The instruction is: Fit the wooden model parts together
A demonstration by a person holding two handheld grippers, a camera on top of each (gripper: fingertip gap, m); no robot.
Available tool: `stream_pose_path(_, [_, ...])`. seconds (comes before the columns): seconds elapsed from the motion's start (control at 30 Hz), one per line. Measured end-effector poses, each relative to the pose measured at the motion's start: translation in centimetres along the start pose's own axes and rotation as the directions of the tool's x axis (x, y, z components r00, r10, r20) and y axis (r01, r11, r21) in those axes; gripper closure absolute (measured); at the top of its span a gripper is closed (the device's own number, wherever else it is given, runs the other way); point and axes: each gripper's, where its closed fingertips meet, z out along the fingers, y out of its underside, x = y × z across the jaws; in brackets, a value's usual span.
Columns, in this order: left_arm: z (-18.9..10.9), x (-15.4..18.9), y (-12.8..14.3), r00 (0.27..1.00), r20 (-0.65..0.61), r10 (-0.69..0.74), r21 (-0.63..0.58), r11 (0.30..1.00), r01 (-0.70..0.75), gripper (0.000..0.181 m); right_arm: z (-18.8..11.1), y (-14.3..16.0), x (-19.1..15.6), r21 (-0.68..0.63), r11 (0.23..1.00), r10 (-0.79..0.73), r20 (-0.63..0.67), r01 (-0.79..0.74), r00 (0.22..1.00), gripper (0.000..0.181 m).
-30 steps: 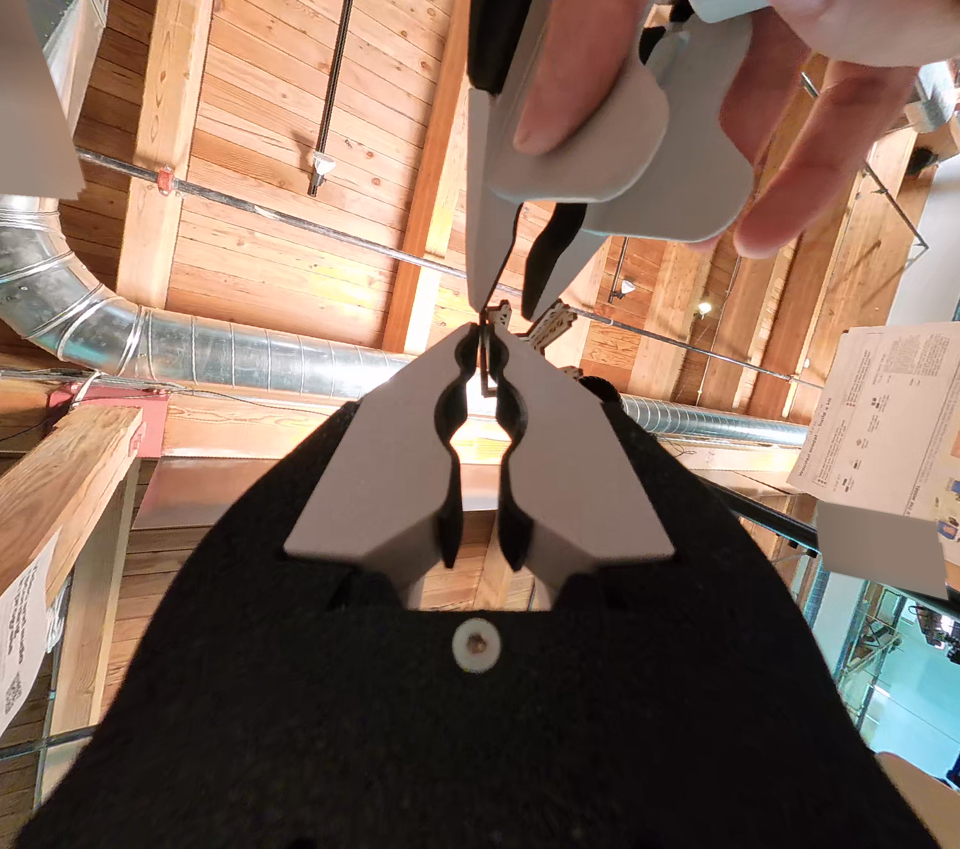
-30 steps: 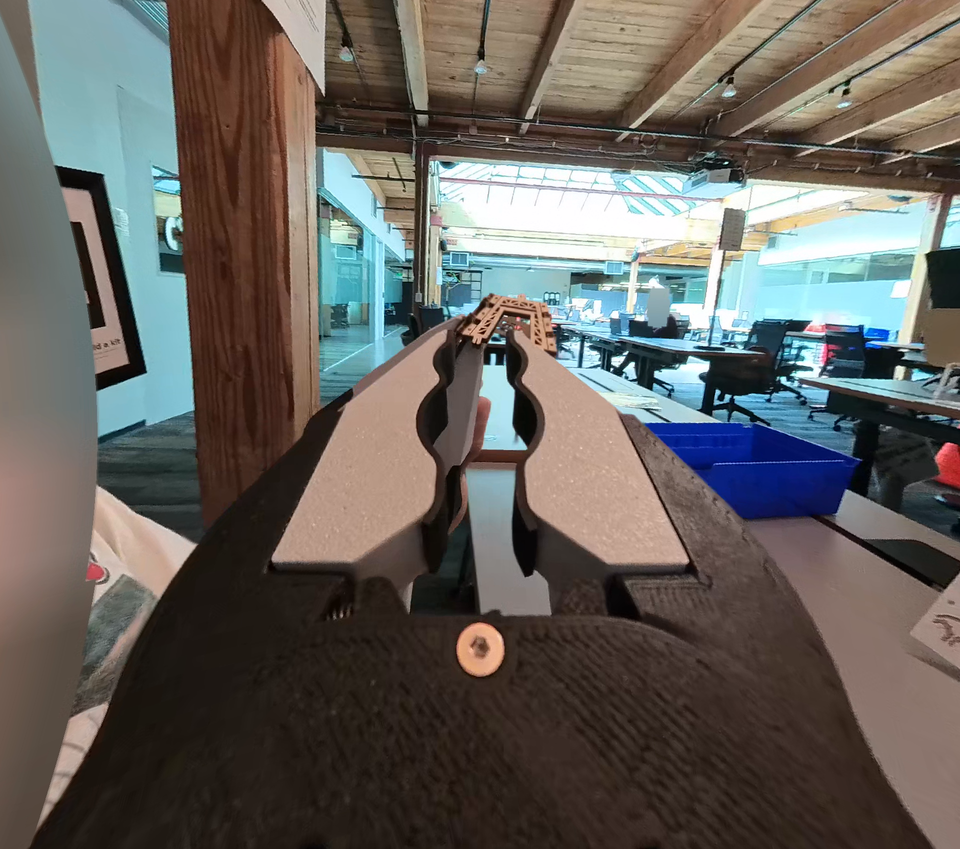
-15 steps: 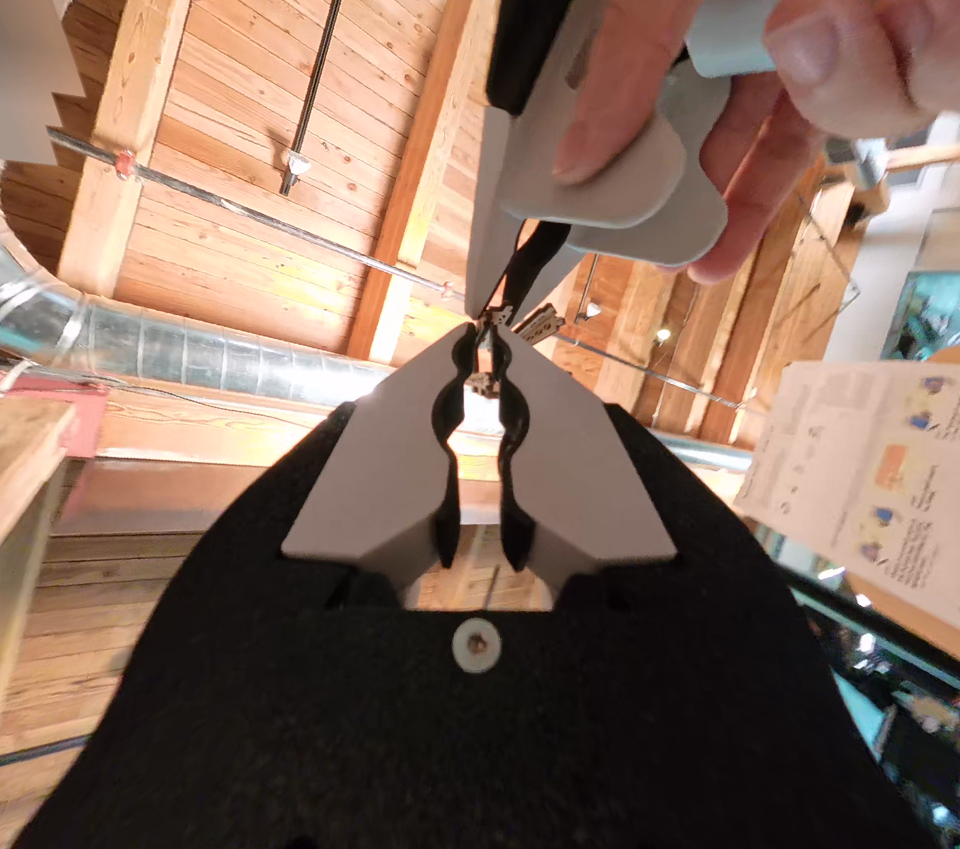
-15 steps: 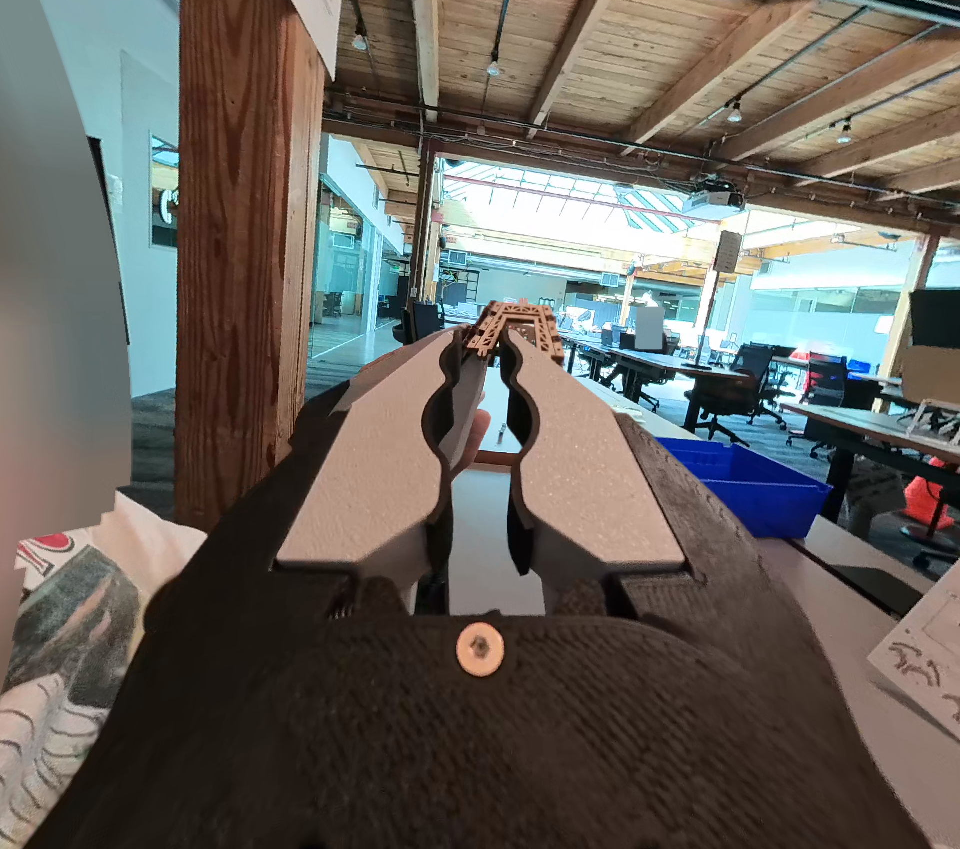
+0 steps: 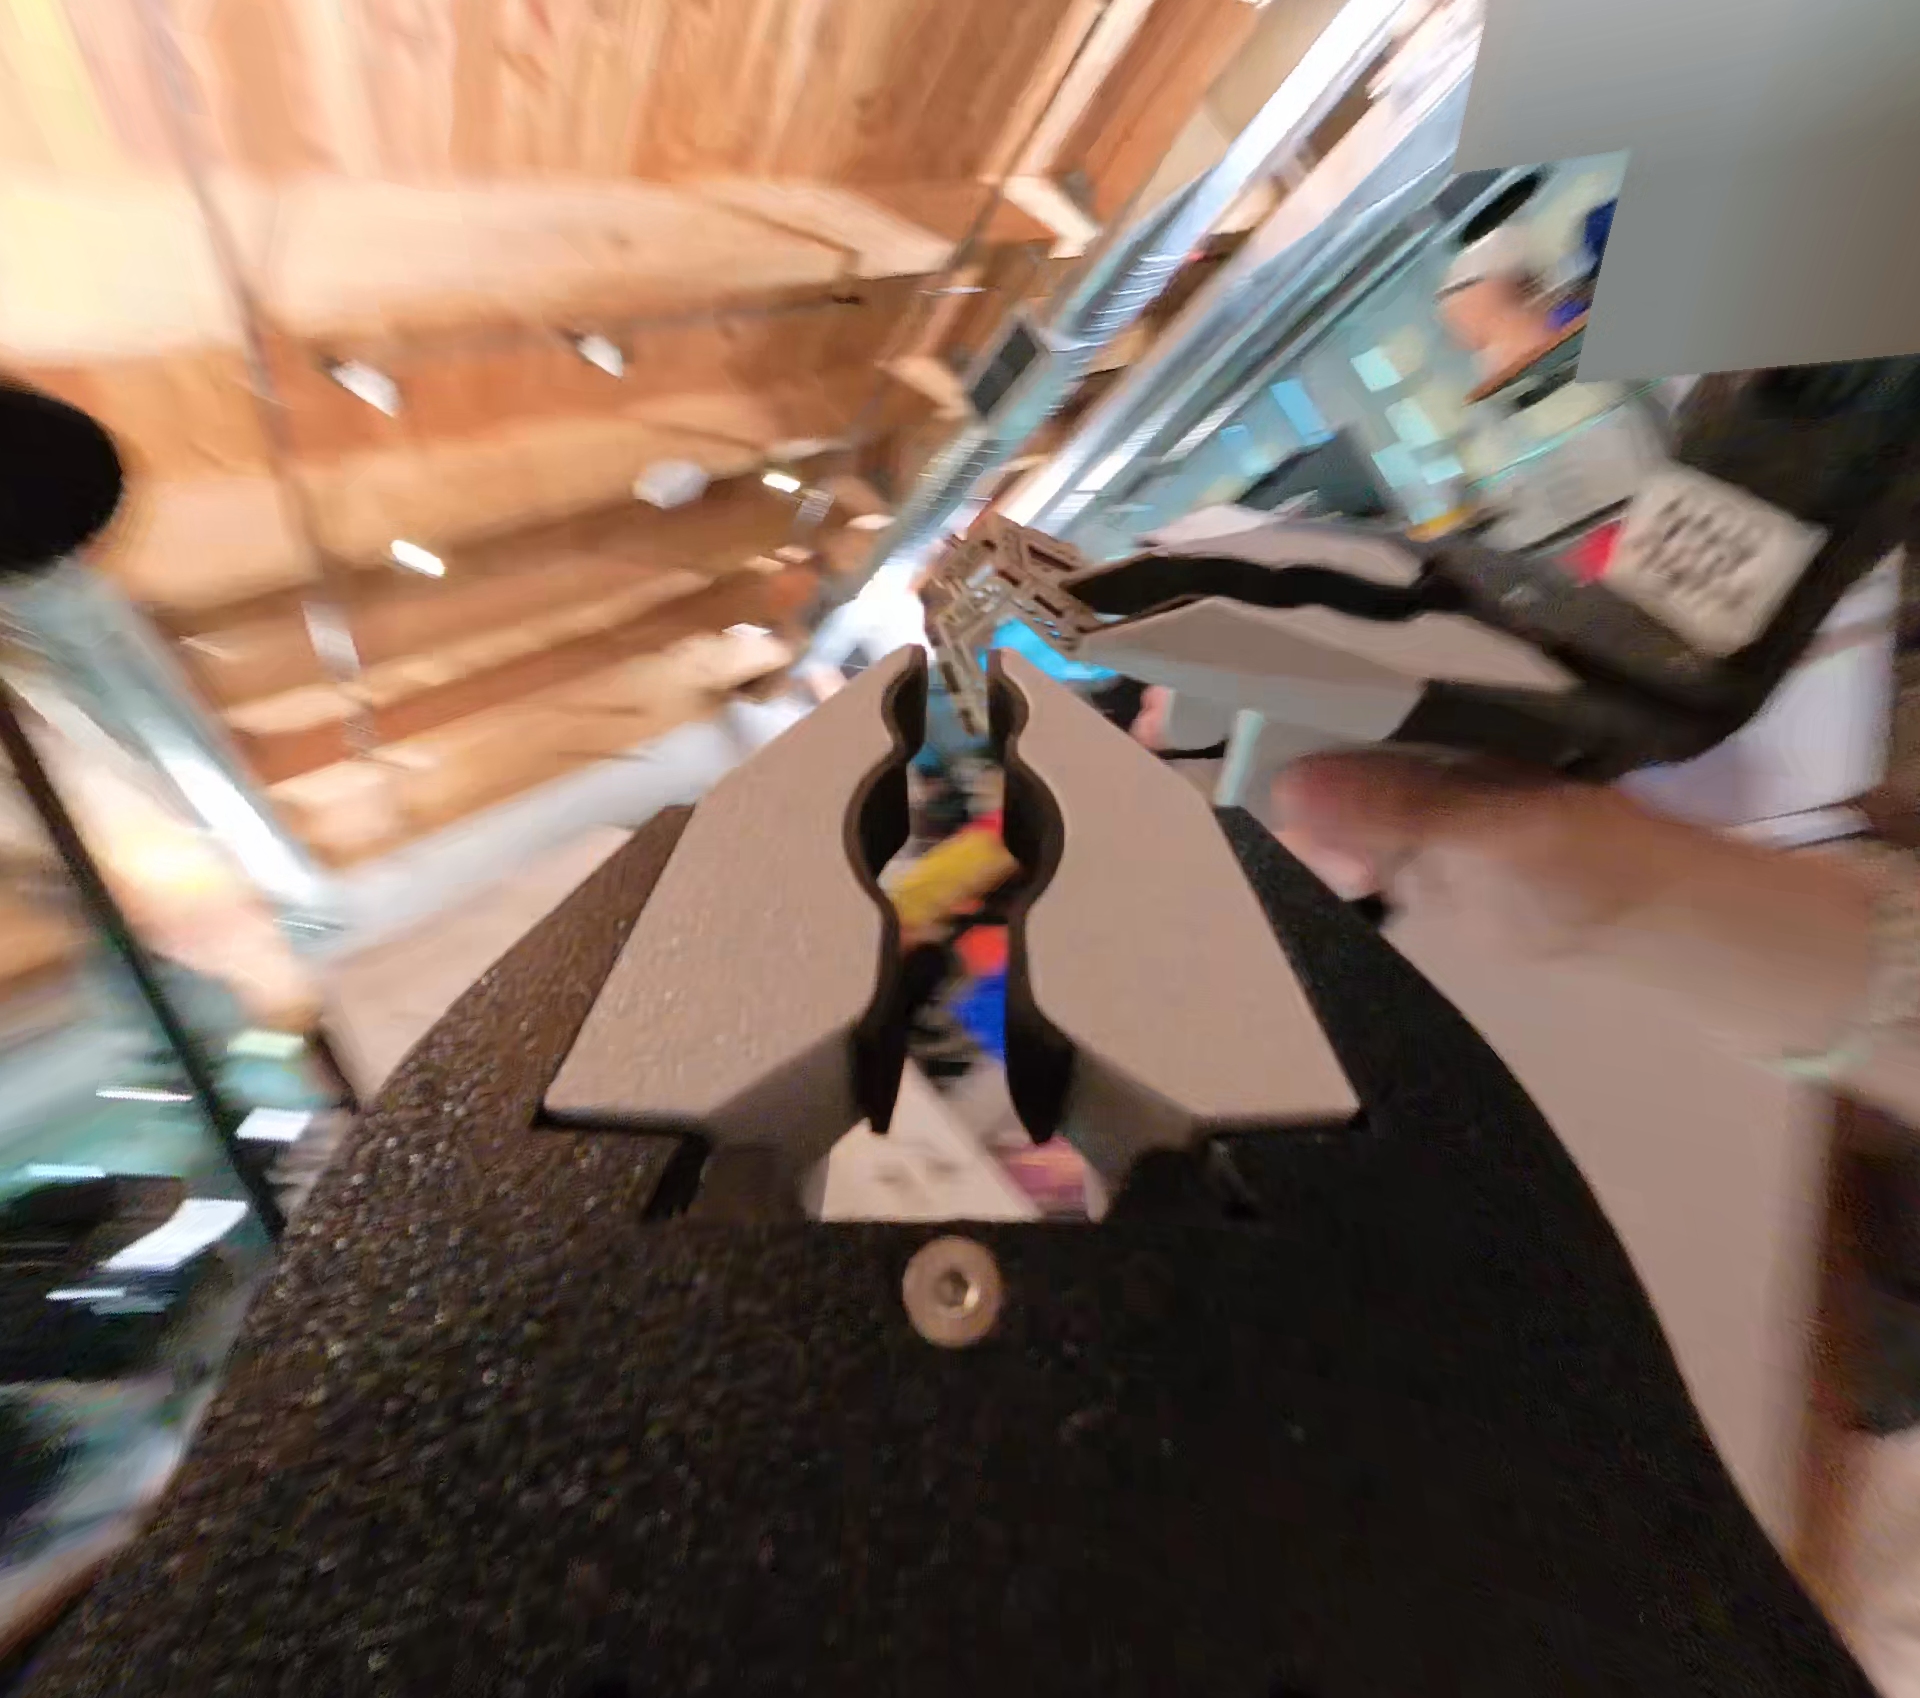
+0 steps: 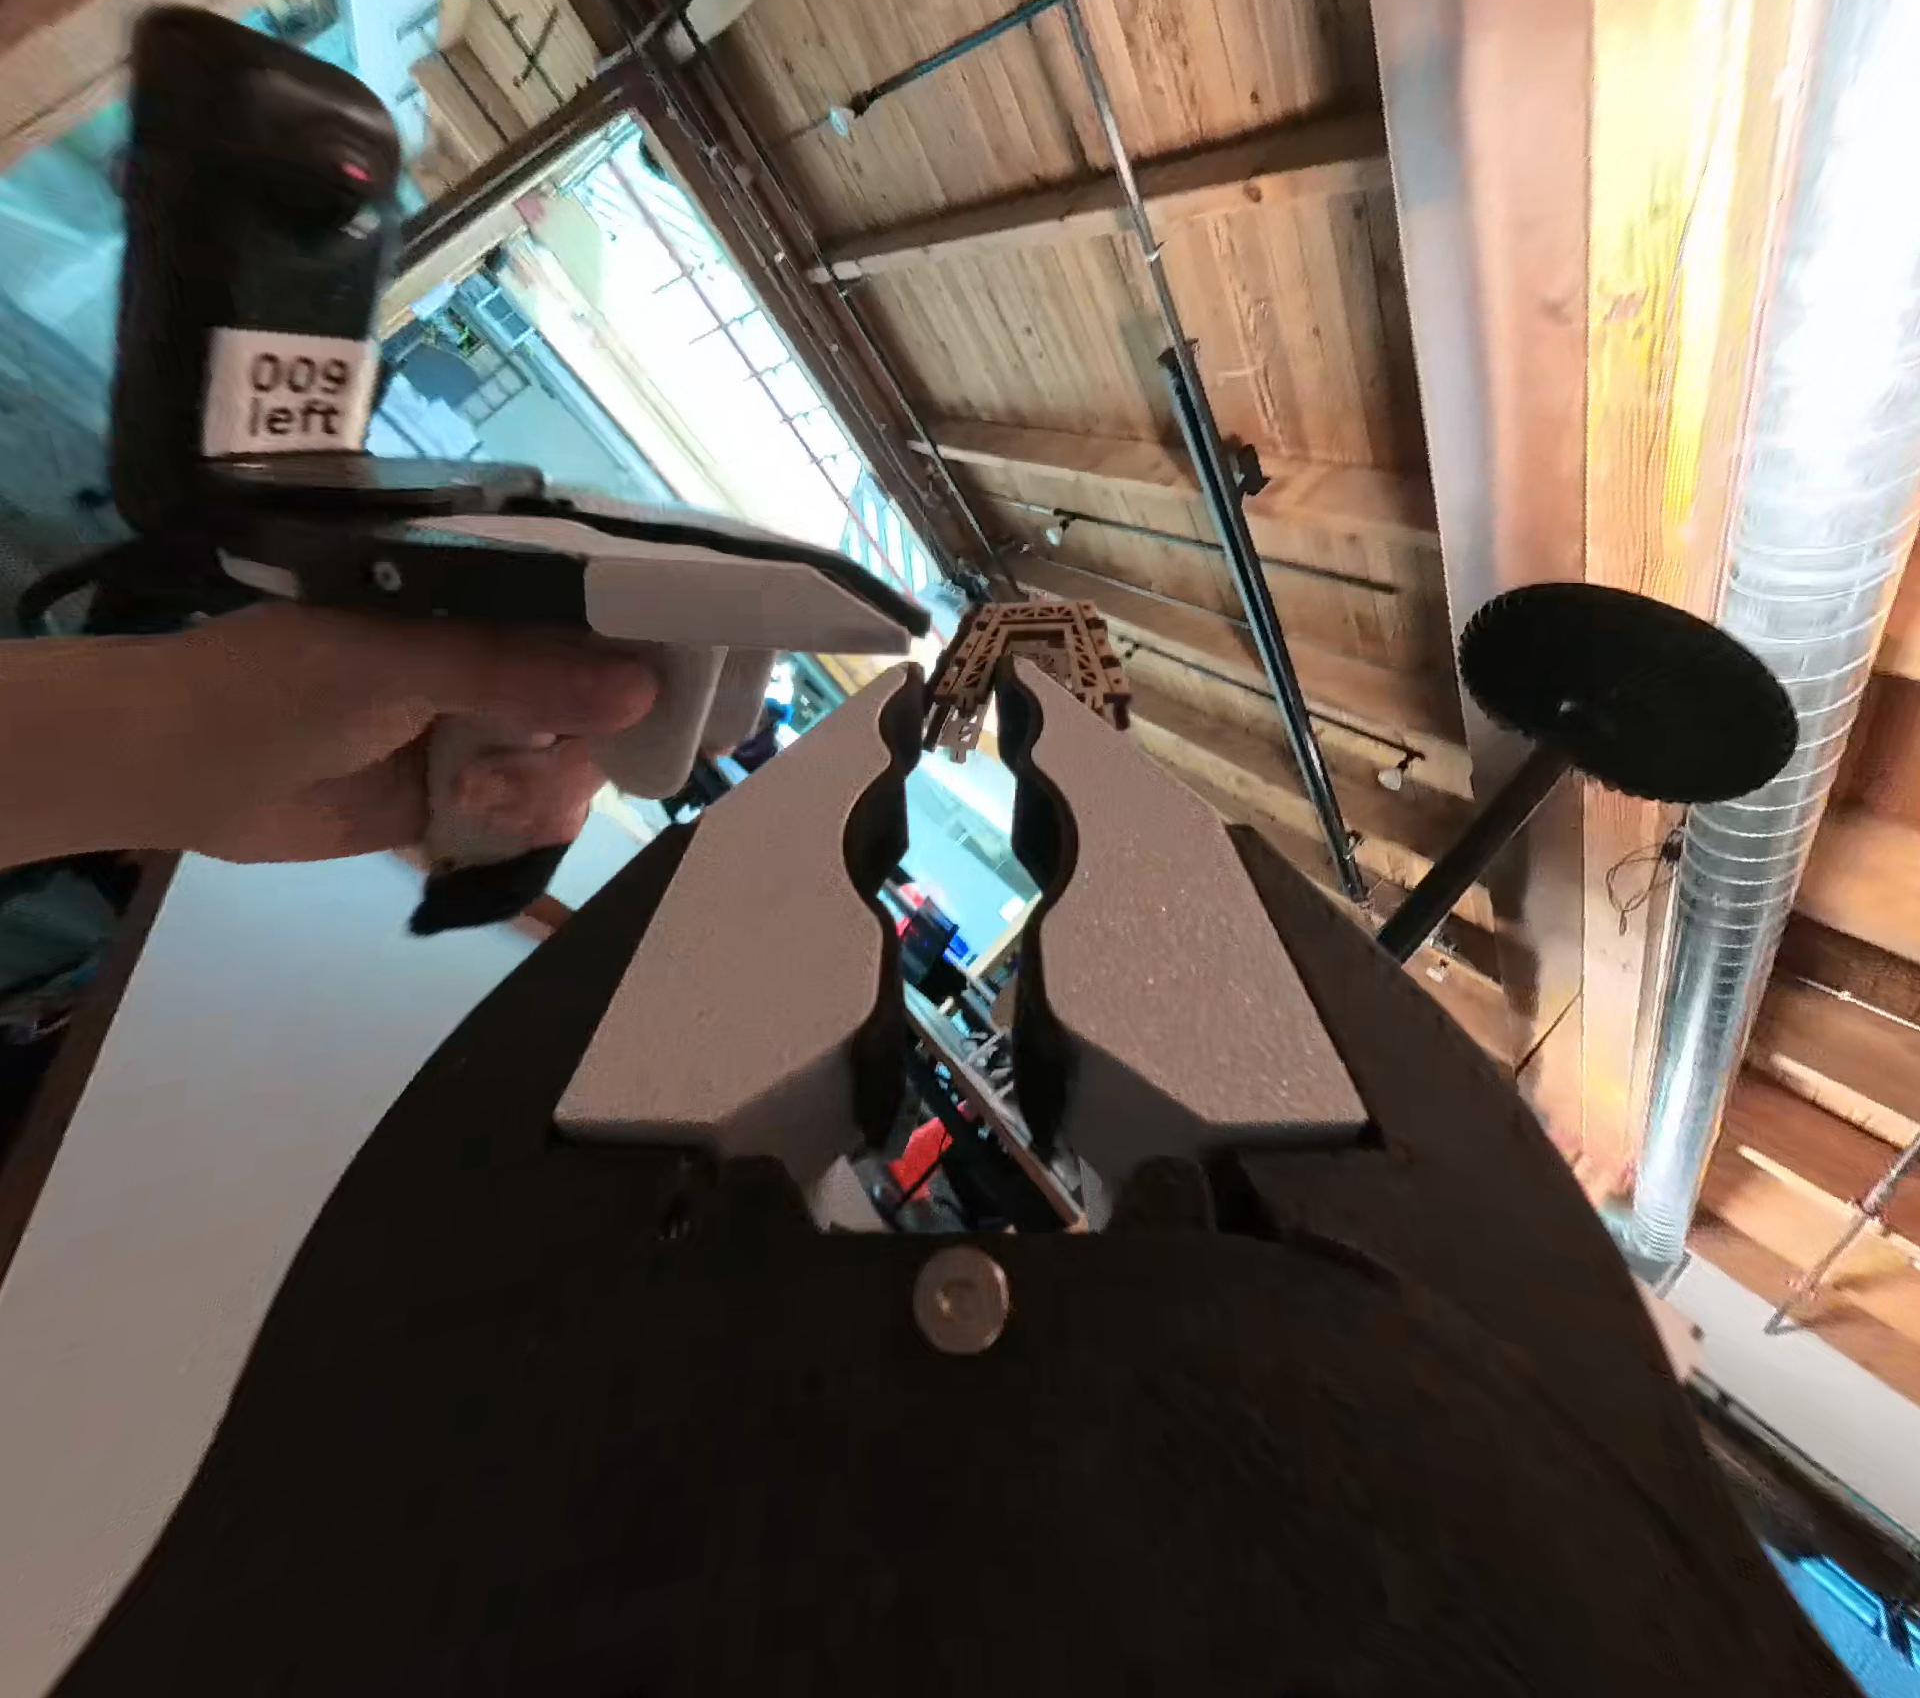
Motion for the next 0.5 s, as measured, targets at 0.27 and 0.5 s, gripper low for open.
stream_pose_path(0.27, [0.1, 2.2, 0.1, 0.874, -0.186, -0.450, -0.113, 0.893, 0.436, 0.178, 0.1, -0.5, -0.3, 0.033, 0.997, -0.068, -0.039, 0.069, 0.997, 0.170])
stream_pose_path(0.5, [0.0, 1.0, 0.3, 0.819, -0.171, -0.548, -0.084, 0.836, 0.542, 0.169, 0.2, 0.0, -0.8, 0.012, 0.994, -0.105, -0.020, 0.105, 0.994, 0.171])
